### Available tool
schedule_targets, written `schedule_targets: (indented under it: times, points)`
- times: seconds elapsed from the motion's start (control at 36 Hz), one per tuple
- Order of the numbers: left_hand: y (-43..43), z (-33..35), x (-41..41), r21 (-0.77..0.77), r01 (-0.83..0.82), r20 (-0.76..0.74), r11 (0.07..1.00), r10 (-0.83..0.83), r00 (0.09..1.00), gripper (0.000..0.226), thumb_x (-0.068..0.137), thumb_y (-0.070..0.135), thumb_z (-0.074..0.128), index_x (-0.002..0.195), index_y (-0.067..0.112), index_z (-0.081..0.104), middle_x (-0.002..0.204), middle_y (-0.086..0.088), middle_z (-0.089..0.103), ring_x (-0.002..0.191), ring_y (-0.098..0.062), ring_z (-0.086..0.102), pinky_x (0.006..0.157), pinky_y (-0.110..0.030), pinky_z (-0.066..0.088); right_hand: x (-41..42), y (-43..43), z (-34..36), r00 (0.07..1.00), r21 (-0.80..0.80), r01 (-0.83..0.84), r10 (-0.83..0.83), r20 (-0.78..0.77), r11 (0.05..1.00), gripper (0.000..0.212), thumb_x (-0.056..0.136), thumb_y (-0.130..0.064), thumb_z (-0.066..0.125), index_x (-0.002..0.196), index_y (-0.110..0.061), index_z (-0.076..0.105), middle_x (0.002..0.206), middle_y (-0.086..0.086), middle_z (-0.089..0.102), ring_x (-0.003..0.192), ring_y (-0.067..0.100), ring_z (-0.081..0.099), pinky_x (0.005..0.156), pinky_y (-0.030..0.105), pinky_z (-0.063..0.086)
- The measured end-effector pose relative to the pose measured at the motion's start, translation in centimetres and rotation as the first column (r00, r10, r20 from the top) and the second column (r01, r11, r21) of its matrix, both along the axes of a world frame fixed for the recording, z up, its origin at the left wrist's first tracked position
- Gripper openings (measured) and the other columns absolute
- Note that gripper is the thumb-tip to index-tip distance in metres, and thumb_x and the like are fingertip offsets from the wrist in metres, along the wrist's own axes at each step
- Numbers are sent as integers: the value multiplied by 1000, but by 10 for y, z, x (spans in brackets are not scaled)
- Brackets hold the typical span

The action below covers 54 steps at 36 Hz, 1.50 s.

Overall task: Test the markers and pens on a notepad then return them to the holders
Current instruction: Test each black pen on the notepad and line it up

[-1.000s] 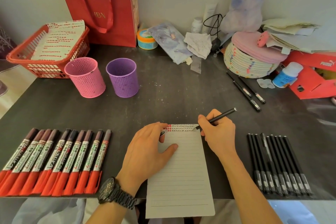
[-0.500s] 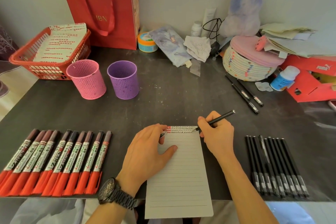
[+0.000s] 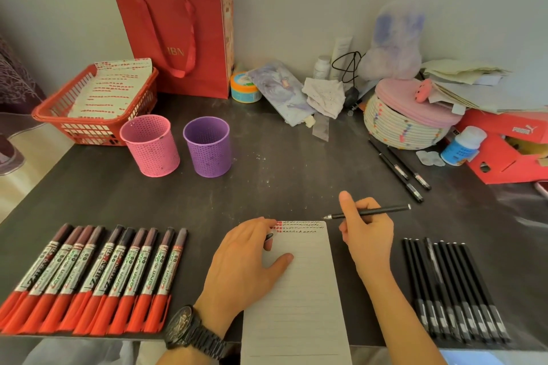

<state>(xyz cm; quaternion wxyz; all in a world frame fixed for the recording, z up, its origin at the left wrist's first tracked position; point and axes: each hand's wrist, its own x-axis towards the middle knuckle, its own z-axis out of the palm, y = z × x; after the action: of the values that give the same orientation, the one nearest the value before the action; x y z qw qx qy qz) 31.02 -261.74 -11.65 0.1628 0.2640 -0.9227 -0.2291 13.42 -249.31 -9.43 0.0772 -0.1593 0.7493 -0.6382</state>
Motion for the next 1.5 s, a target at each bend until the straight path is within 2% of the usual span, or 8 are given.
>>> schedule_targets:
  times: [0.19,0.25,0.39,0.5,0.69,1.0,1.33,1.5]
  points:
    - [5,5,1,-22,9,-31,1000,-10,999,48,98,66,24,127,37,49,117,31,50,119,8,41,101,-7,20,32,12,1,915,-332,-208,303,266,920,25,102,-18,50,86,-12,68,75,16,68,49,22,54,43,26,43]
    - [5,7,3,6,28,-59,1000,-27,998,44,102,57,21,122,35,52,126,26,51,122,7,40,100,-3,17,41,15,-1,919,-323,-238,320,229,916,24,102,-10,48,89,-12,68,80,19,70,48,23,53,42,26,43]
    - [7,10,3,-55,20,-69,998,-24,997,33,103,48,25,96,33,53,95,21,51,89,-3,47,79,-22,41,48,17,-3,948,-280,-234,282,147,931,31,102,-9,51,78,-22,65,74,19,72,44,18,52,41,23,41]
    - [5,7,0,-115,15,-43,993,-20,999,35,103,47,29,111,34,60,100,21,60,84,1,43,72,-18,40,48,16,-2,959,-245,-226,260,115,943,18,90,-33,60,80,-22,71,70,16,71,45,14,54,42,19,42]
    - [5,4,0,-33,-22,-19,999,22,1000,50,95,60,22,136,44,47,92,27,46,80,0,44,65,-9,33,48,19,-1,946,-308,-241,294,137,920,16,88,-31,63,77,-22,70,65,14,68,46,14,54,42,20,41]
    - [8,12,2,-59,0,-124,998,-7,992,35,95,51,37,110,32,62,95,25,55,82,0,54,71,-15,45,46,20,-5,942,-319,-226,290,167,920,12,87,-22,62,83,-12,68,67,16,67,47,17,55,43,20,42]
    - [5,8,4,-135,53,-165,989,-75,983,24,97,47,45,112,37,61,109,22,64,95,2,53,76,-14,47,48,21,-6,939,-230,-287,321,127,930,9,96,-10,62,90,-6,66,69,15,70,49,16,57,45,21,44]
    - [3,5,4,-163,81,-248,983,-120,961,25,97,48,51,110,35,67,108,22,65,95,-1,55,72,-23,52,53,16,1,927,-99,-361,368,66,927,18,83,-34,67,89,-17,72,75,3,76,53,10,64,49,14,46]
